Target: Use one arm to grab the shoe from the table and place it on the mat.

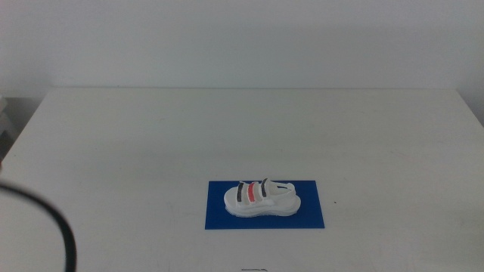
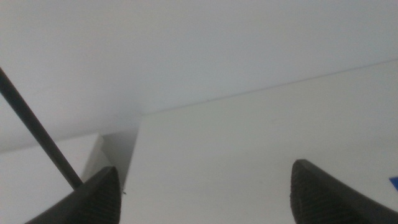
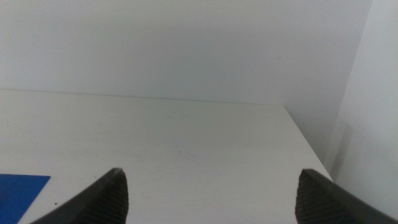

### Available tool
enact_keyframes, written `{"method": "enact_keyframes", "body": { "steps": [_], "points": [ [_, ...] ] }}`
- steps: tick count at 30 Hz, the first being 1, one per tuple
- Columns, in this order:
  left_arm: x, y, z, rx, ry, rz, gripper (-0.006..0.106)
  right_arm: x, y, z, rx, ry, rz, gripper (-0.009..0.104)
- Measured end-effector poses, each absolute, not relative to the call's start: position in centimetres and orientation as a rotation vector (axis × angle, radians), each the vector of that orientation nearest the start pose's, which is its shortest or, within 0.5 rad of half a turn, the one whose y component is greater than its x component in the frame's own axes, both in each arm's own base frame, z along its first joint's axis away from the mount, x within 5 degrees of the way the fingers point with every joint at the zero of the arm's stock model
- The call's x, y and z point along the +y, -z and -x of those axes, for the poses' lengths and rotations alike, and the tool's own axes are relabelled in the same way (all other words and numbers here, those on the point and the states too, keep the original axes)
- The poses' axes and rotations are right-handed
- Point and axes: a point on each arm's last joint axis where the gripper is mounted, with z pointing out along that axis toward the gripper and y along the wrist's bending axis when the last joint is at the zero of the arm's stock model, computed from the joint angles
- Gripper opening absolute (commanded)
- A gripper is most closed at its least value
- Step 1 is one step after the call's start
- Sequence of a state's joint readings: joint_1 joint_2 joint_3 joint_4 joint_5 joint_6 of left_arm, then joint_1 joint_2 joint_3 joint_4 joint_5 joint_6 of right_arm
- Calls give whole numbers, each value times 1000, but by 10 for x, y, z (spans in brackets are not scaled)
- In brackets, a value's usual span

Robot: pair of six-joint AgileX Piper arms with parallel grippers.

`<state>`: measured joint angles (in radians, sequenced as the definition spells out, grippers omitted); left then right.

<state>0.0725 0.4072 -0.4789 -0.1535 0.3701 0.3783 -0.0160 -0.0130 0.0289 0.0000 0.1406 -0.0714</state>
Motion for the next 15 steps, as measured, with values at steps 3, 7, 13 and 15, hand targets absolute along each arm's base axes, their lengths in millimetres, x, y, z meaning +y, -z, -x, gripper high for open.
{"method": "enact_keyframes", "body": {
  "steps": [3, 7, 13, 15],
  "points": [
    [0, -289, -81, 1765, -141, -155, 94, -1, -191, -56, 1640, 67, 45, 94],
    [-1, -270, -74, 1756, -90, -114, 94, -1, -191, -56, 1640, 67, 45, 94],
    [-2, -242, -70, 1788, -77, -102, 94, -1, -191, -56, 1640, 67, 45, 94],
    [-1, -233, -65, 1772, -108, -116, 94, -1, -191, -56, 1640, 67, 45, 94]
  ]
}}
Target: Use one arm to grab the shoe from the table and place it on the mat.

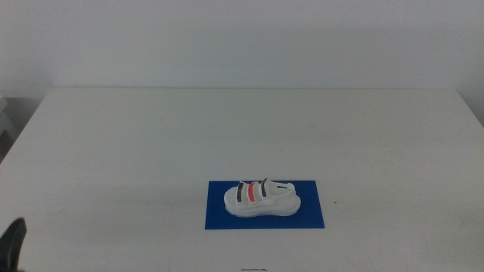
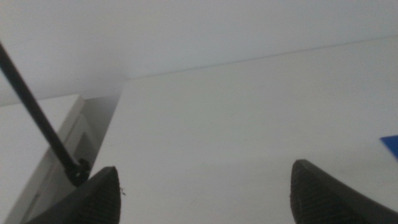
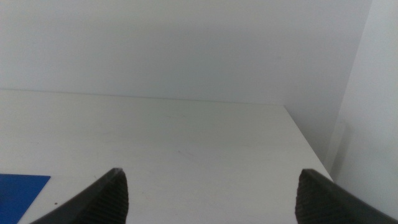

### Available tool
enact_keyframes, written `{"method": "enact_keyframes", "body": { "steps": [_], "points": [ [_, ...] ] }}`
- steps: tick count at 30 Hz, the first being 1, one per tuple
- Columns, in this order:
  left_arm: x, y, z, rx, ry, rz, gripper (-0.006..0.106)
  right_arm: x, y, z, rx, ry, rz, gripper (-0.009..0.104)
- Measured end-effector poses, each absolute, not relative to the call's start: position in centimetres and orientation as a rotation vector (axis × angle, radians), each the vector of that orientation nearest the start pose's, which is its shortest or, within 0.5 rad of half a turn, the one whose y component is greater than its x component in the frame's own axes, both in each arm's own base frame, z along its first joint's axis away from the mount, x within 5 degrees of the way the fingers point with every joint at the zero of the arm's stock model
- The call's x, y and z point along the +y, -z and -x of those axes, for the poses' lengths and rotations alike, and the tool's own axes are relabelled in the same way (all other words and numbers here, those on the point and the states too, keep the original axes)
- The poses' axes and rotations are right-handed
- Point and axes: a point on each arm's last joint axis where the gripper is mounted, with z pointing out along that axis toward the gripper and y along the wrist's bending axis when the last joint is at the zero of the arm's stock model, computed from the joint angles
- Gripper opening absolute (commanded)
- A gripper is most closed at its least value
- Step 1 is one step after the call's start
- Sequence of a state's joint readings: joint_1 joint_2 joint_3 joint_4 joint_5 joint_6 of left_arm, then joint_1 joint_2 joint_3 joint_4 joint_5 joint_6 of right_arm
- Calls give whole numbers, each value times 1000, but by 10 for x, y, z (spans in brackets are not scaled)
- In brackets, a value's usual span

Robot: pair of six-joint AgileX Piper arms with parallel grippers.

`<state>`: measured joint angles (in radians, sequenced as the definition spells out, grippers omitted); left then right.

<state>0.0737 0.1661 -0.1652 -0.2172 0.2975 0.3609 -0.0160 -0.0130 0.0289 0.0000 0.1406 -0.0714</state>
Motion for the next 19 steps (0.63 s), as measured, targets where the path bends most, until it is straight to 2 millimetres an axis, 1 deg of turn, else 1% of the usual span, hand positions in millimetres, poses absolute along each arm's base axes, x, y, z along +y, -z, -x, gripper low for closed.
{"method": "enact_keyframes", "body": {
  "steps": [3, 8, 10, 19],
  "points": [
    [1, -218, -59, 1761, -133, -105, 94, -1, -191, -56, 1640, 67, 45, 94],
    [2, -186, -54, 1780, -93, -17, 94, -1, -191, -56, 1640, 67, 45, 94],
    [2, -179, -54, 1796, -86, -6, 94, -1, -191, -56, 1640, 67, 45, 94],
    [3, -180, -55, 1772, -95, -5, 94, -1, -191, -56, 1640, 67, 45, 94]
  ]
}}
